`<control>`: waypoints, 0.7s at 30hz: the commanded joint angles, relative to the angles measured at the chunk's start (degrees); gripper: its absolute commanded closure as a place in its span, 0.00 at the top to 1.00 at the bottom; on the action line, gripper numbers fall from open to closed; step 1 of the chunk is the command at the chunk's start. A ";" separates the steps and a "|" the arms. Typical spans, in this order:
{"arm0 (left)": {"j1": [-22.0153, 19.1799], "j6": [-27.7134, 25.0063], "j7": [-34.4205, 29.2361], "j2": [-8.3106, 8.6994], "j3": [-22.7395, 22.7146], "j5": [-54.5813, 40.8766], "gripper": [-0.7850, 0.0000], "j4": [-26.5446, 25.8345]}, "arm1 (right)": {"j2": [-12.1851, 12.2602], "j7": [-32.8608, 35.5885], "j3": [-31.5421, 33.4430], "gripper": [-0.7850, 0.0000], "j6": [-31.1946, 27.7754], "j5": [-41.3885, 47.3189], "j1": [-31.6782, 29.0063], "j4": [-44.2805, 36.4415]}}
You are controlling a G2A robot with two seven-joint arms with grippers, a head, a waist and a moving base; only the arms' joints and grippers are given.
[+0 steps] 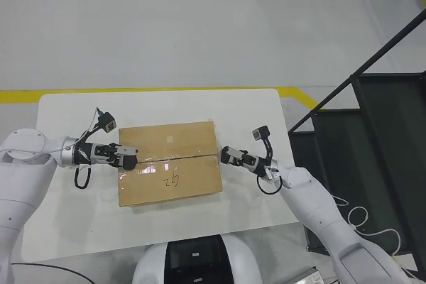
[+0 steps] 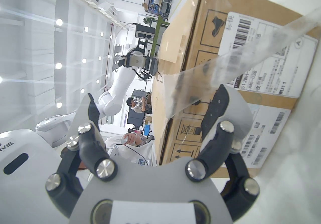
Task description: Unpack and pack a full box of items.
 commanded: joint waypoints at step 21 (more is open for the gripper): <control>3.28 1.50 5.92 1.52 -4.47 2.88 1.00 -3.08 | 2.61 0.46 3.22 1.00 15.51 -7.94 -10.96 -18.37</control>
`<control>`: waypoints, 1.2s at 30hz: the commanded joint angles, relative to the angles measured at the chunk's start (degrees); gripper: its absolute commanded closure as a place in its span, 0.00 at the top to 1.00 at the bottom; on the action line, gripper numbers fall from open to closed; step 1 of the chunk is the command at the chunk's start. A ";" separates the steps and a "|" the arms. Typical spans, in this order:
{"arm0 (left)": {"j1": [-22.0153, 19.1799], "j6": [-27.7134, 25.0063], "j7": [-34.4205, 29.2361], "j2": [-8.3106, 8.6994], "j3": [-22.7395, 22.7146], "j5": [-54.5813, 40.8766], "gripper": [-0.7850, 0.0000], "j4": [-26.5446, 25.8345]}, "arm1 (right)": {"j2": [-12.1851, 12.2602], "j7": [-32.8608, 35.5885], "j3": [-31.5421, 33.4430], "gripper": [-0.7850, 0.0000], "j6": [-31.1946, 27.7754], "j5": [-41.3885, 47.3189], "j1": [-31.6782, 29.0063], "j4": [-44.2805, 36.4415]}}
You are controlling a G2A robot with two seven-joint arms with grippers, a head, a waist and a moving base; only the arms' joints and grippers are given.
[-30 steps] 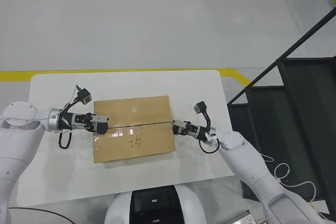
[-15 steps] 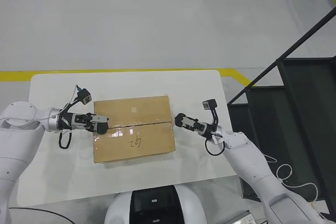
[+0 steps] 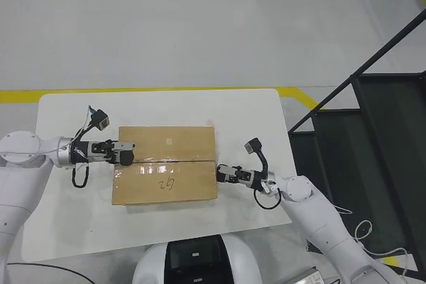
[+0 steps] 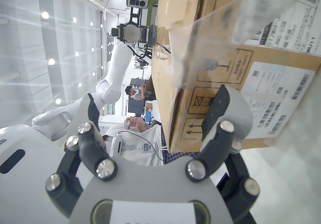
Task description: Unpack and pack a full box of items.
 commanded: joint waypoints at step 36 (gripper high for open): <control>5.54 5.08 7.30 1.76 -5.90 5.09 1.00 -9.26 | -1.66 4.33 -6.01 1.00 3.43 3.95 6.70 4.21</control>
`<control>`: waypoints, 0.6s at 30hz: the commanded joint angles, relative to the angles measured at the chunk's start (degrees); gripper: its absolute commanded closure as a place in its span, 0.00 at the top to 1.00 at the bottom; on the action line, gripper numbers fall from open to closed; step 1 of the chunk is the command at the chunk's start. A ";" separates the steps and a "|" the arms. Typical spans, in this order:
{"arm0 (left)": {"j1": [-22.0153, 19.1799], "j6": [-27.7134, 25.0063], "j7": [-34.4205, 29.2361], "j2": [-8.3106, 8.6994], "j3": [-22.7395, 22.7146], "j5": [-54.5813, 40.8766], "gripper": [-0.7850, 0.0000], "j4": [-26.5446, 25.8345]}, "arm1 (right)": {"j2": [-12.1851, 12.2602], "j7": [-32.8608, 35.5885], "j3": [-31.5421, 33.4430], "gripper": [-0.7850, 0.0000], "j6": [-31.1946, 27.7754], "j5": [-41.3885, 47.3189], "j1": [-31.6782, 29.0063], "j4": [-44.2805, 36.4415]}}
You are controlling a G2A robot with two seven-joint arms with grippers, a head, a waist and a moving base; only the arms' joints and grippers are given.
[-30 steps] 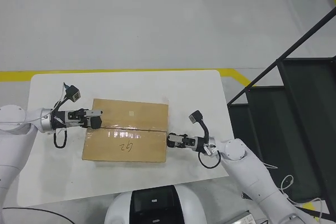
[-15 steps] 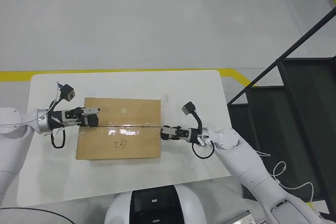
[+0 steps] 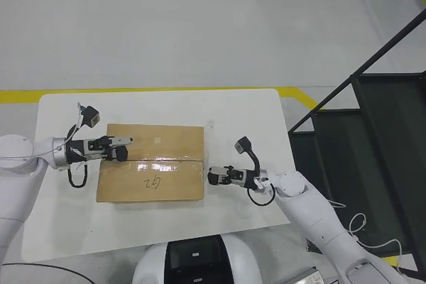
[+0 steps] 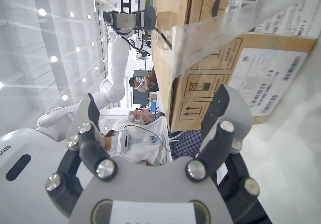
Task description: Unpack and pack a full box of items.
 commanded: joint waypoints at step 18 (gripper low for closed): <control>1.43 0.07 -0.24 0.19 -1.26 -0.36 1.00 0.14 | -4.91 1.38 -7.93 1.00 -11.84 4.58 13.82 17.49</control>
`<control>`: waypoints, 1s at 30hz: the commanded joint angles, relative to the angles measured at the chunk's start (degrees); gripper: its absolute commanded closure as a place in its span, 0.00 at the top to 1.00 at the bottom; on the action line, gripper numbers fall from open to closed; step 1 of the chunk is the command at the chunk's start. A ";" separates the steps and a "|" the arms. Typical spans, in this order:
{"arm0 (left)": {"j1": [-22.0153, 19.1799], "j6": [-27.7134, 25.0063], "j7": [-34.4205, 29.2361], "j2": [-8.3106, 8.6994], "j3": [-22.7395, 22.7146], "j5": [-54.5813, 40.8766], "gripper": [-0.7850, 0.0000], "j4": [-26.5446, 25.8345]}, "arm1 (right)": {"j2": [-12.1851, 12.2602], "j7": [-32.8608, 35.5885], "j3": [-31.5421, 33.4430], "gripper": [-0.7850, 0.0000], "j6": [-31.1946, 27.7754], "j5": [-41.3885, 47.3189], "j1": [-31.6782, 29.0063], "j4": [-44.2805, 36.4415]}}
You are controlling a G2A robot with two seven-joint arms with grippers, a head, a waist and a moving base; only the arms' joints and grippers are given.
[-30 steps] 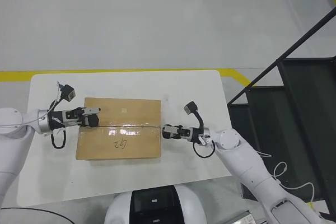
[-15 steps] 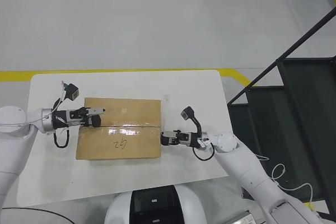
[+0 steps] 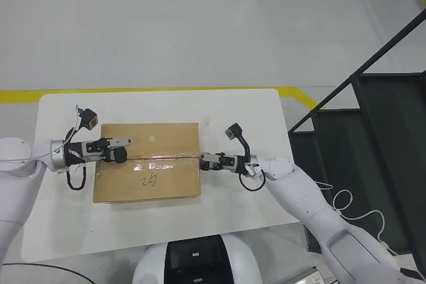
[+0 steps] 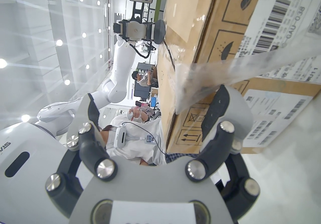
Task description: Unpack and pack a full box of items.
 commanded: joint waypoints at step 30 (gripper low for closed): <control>0.77 0.46 0.94 -0.11 -0.34 1.29 1.00 -0.77 | 1.84 -14.42 7.93 1.00 -13.47 -11.93 -6.85 -8.54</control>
